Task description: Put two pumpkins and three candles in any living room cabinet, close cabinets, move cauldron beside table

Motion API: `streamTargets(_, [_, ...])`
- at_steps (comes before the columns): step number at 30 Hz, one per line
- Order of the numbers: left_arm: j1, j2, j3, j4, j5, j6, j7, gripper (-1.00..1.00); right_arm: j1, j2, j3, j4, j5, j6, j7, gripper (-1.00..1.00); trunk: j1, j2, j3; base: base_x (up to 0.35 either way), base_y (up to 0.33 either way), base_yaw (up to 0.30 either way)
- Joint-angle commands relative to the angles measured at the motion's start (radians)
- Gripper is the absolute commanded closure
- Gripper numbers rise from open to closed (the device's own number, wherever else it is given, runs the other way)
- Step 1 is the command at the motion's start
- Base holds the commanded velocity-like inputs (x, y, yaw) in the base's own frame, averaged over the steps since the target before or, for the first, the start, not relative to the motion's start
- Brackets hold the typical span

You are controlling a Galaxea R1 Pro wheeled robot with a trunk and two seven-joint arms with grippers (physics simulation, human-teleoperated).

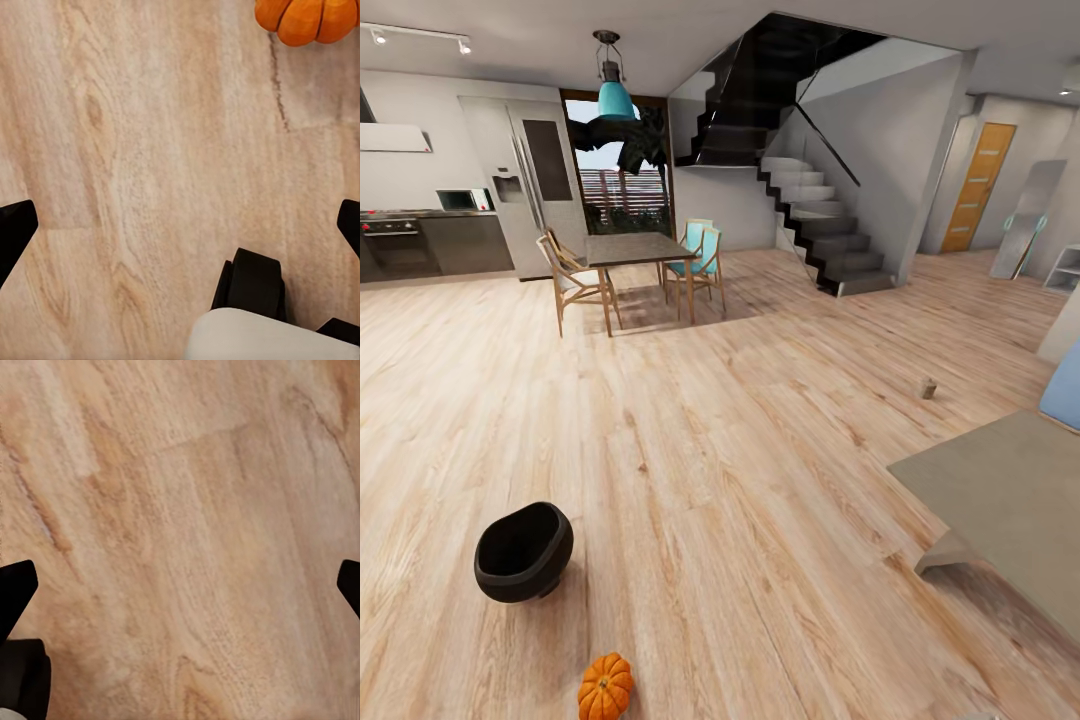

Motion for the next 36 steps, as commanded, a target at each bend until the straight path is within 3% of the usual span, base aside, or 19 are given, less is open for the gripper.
streamTargets(1, [0.000,0.000,0.000,0.000,0.000,0.000,0.000,-1.00,0.000,0.001,0.001,-0.001,-0.003,0.000,0.000,-1.00,0.000,0.000,0.000,0.000,0.000,0.000])
streamTargets(8, [0.000,0.000,0.000,0.000,0.000,0.000,0.000,-1.00,0.000,0.003,-0.002,-0.001,-0.016,0.005,0.004,-1.00,0.000,0.000,0.002,0.000,0.000,-0.064])
streamTargets(36, [0.000,0.000,0.000,0.000,0.000,0.000,0.000,-1.00,0.000,0.003,-0.003,0.000,-0.018,0.006,0.006,-1.00,0.000,0.000,0.031,0.000,0.000,-0.232])
